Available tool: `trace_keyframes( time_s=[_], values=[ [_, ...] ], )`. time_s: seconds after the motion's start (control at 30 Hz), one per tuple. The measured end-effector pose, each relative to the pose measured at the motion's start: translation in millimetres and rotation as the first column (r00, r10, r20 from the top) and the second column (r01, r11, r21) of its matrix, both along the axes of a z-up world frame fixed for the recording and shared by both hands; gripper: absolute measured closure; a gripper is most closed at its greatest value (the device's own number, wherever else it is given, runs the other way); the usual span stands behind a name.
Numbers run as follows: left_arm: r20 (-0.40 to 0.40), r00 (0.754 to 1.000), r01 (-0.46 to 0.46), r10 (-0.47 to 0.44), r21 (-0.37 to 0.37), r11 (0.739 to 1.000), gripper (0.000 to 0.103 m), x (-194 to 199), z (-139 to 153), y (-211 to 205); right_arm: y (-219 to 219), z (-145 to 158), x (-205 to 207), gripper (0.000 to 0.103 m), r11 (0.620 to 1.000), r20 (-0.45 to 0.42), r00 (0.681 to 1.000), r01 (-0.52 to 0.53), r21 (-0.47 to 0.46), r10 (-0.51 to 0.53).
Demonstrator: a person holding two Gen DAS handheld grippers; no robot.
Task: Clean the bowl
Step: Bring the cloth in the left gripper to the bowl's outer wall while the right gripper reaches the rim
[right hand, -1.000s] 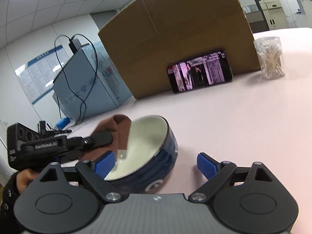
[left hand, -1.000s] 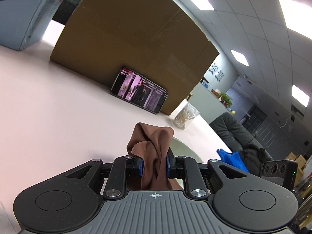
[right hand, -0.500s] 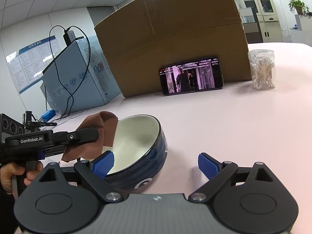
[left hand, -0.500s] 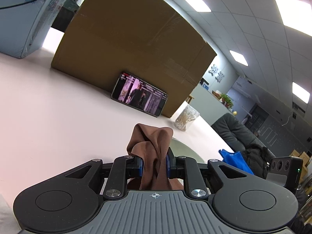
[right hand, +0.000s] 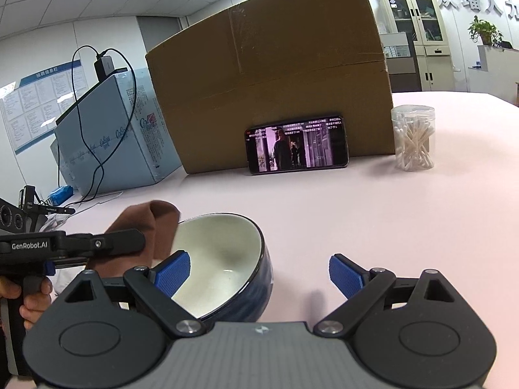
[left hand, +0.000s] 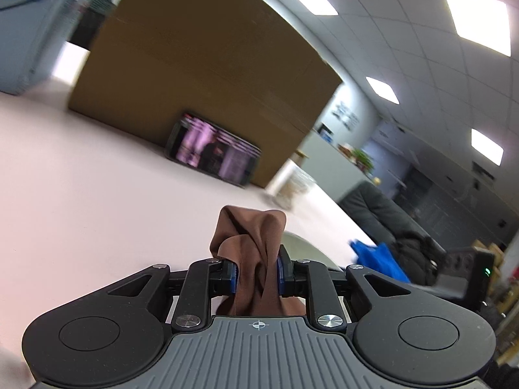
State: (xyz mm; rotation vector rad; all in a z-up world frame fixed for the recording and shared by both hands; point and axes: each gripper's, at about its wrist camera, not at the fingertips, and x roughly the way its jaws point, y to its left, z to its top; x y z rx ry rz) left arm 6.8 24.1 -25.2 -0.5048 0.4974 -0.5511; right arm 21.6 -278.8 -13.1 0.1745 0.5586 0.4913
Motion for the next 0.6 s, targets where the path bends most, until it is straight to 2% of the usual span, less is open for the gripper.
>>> trace_keyframes(
  time_s=[0.13,0.47,0.6],
  values=[
    [-0.017,1.0,0.002,-0.002,0.019,1.0,0.086,2,-2,-3,0,-1,1,0.008,1.0,-0.006,1.0,-0.003,0.001,0.003],
    [0.02,0.998,0.053,-0.054,0.023,0.998,0.085,-3,2,-10,-2,-1,1,0.008,1.0,-0.01,1.0,-0.001,0.01,0.001],
    [0.012,1.0,0.027,-0.027,0.004,1.0,0.083,0,0,-7,-3,-2,1,0.008,1.0,-0.011,1.0,0.0,0.013,0.0]
  ],
)
